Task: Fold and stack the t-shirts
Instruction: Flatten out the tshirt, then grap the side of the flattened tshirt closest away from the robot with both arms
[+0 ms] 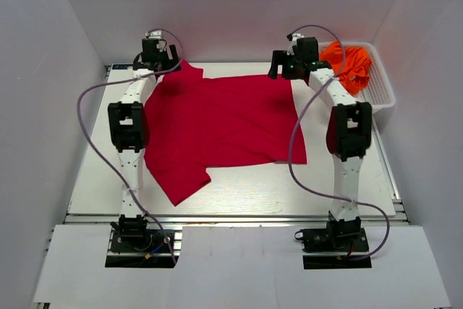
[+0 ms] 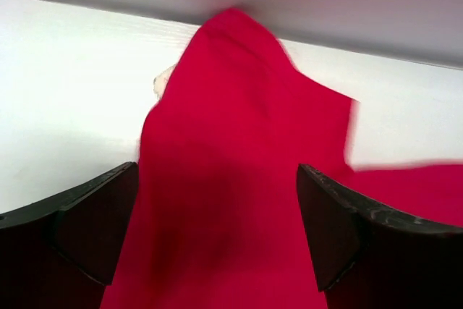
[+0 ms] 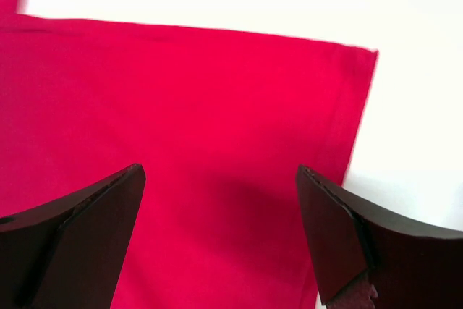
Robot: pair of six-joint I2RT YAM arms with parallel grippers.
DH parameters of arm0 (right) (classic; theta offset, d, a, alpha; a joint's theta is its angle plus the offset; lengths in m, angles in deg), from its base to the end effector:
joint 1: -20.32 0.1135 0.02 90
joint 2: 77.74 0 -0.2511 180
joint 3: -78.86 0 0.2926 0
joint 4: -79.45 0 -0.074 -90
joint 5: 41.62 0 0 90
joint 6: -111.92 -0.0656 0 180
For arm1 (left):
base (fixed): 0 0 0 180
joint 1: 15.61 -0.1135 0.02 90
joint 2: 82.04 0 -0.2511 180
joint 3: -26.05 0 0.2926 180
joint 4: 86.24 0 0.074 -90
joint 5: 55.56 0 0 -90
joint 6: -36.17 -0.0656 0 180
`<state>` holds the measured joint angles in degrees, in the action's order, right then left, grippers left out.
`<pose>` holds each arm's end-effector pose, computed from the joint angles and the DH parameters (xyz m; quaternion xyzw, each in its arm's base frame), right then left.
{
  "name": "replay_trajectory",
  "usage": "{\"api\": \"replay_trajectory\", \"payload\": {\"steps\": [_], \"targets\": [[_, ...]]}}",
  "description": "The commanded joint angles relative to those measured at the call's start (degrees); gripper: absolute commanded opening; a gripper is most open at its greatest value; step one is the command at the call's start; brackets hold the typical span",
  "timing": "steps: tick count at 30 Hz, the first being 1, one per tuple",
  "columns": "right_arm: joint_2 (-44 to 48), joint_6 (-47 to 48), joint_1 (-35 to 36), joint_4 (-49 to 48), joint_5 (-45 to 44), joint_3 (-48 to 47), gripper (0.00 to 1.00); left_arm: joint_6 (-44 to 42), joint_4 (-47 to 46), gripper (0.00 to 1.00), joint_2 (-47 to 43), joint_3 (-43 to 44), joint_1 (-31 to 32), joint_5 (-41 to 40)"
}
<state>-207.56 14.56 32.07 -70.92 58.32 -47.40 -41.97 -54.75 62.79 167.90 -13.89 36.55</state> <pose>0.5742 0.1310 0.2123 -0.0747 0.8741 0.1538 0.4547 0.6322 -0.0214 0.1639 -0.0696 0.8820 -0.0712 0.4606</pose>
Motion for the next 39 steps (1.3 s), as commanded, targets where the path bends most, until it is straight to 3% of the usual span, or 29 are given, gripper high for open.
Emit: {"api": "replay_trajectory", "payload": {"steps": [1, 2, 3, 4, 5, 6, 8, 11, 12, 17, 21, 25, 28, 34, 39], "targets": [[14.3, -2.5, 1.0, -1.6, -4.2, 13.2, 0.9, 0.6, 7.3, 1.0, -22.4, -9.2, 1.1, -1.9], [17.9, -6.8, 0.9, -1.7, -4.7, 16.1, 0.9, 2.0, 8.5, 1.0, -25.7, -13.3, 1.1, -1.9], [22.0, -7.8, 0.9, -2.5, -5.4, 19.4, 0.9, 2.6, 9.5, 1.0, -29.0, -22.8, 1.7, -0.5], [24.0, -10.0, 0.9, -4.5, -6.7, 28.8, 0.9, 4.2, 9.5, 1.0, -36.0, -28.4, 2.2, 1.0], [29.8, -11.2, 1.0, -5.5, -7.0, 31.7, 0.9, 6.5, 8.8, 1.0, -39.5, -33.7, 2.2, 2.9], [31.5, -12.6, 0.9, -7.2, -7.6, 34.4, 0.9, 7.6, 5.7, 1.0, -42.8, -38.9, 2.8, 7.6], [35.2, -13.7, 0.7, -8.2, -8.2, 42.2, 0.9, 9.1, 5.1, 1.0, -51.7, -52.3, 5.4, 8.3], [39.6, -18.1, 0.6, -8.2, -12.0, 47.9, 0.9, 11.1, 6.2, 1.0, -59.2, -66.1, 9.2, 8.9], [40.8, -18.4, 0.6, -8.2, -11.1, 48.7, 0.9, 12.0, 10.7, 1.0, -62.7, -70.2, 10.1, 8.4], [40.2, -16.5, 0.4, -10.0, -7.1, 50.1, 0.9, 19.6, 29.5, 1.0, -70.7, -80.0, 15.3, 3.6], [37.6, -15.6, -0.1, -10.2, -5.8, 49.0, 0.9, 25.7, 34.7, 1.0, -80.4, -87.1, 17.0, 3.5], [36.8, -13.7, -0.1, -10.2, -5.5, 48.7, 0.9, 29.1, 40.7, 0.97, -82.2, -89.2, 18.7, 2.4], [37.5, -13.1, -0.3, -11.2, -6.2, 49.6, 0.9, 29.8, 38.6, 0.94, -81.6, -93.7, 19.3, 3.4], [38.8, -12.9, -0.8, -12.6, -5.9, 52.2, 0.9, 30.4, 32.0, 0.81, -78.4, -92.3, 19.9, 0.4], [39.3, -13.7, -0.5, -13.4, -6.2, 53.3, 0.9, 29.9, 27.4, 0.65, -76.2, -93.5, 20.4, -0.9]]}}
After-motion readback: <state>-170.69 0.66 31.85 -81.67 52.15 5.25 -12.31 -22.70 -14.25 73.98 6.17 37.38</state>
